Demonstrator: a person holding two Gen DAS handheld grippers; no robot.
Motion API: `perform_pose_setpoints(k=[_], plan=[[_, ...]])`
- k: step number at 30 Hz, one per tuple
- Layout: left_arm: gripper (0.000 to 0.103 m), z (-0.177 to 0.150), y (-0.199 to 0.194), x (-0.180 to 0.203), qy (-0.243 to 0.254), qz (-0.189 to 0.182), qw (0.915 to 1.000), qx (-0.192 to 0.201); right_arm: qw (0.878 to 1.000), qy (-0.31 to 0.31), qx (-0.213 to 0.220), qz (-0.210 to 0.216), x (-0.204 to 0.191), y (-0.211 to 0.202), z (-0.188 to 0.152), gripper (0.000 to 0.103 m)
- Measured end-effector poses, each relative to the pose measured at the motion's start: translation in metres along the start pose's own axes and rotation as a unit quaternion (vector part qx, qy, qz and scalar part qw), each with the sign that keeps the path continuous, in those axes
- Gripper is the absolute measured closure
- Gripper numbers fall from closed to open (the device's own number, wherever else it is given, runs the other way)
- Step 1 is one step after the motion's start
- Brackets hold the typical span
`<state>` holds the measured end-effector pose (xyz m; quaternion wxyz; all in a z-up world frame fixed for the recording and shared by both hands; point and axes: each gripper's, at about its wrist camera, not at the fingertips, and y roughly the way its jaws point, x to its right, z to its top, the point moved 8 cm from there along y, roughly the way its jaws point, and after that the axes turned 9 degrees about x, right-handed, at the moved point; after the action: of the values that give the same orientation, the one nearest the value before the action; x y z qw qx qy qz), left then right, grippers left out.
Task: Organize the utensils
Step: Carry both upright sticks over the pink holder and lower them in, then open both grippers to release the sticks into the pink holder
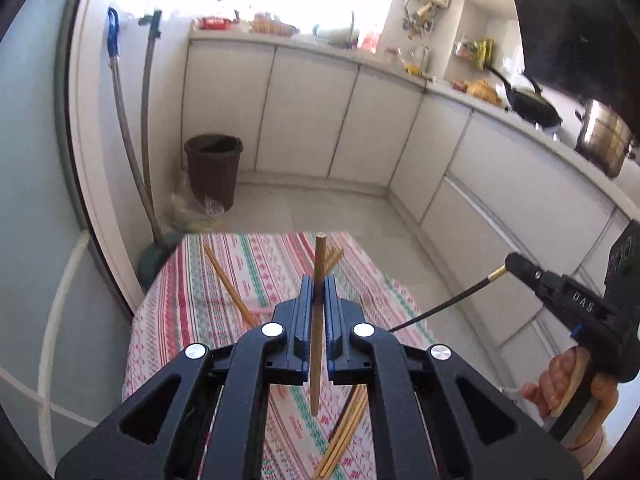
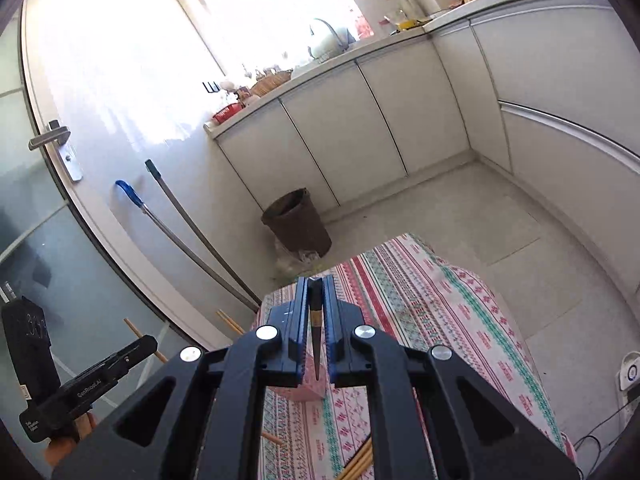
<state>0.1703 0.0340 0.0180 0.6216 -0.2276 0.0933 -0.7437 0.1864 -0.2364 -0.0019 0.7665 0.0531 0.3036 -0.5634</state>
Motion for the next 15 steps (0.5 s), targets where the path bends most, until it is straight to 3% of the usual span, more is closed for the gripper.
perform_pose_setpoints(k=[5,8,13,15], plan=[[0.098,0.037,0.000,-0.014,-0.017,0.028,0.9983,0.048,1.000,-0.004,0.012,0.023,-0.026,0.016,0.020,0.096],[0.098,0.044,0.015,-0.025,-0.033,0.038,0.9972,0.057,0.999,-0.014,0.009,0.031,-0.040,0.033,0.022,0.096],[0.096,0.012,0.064,-0.049,-0.047,0.063,0.9969,-0.004,0.999,-0.025,-0.017,0.033,-0.049,0.066,0.005,0.096],[0.085,0.004,0.071,-0.059,-0.060,0.062,0.9961,-0.019,0.999,-0.027,-0.028,0.031,-0.052,0.079,-0.002,0.096]])
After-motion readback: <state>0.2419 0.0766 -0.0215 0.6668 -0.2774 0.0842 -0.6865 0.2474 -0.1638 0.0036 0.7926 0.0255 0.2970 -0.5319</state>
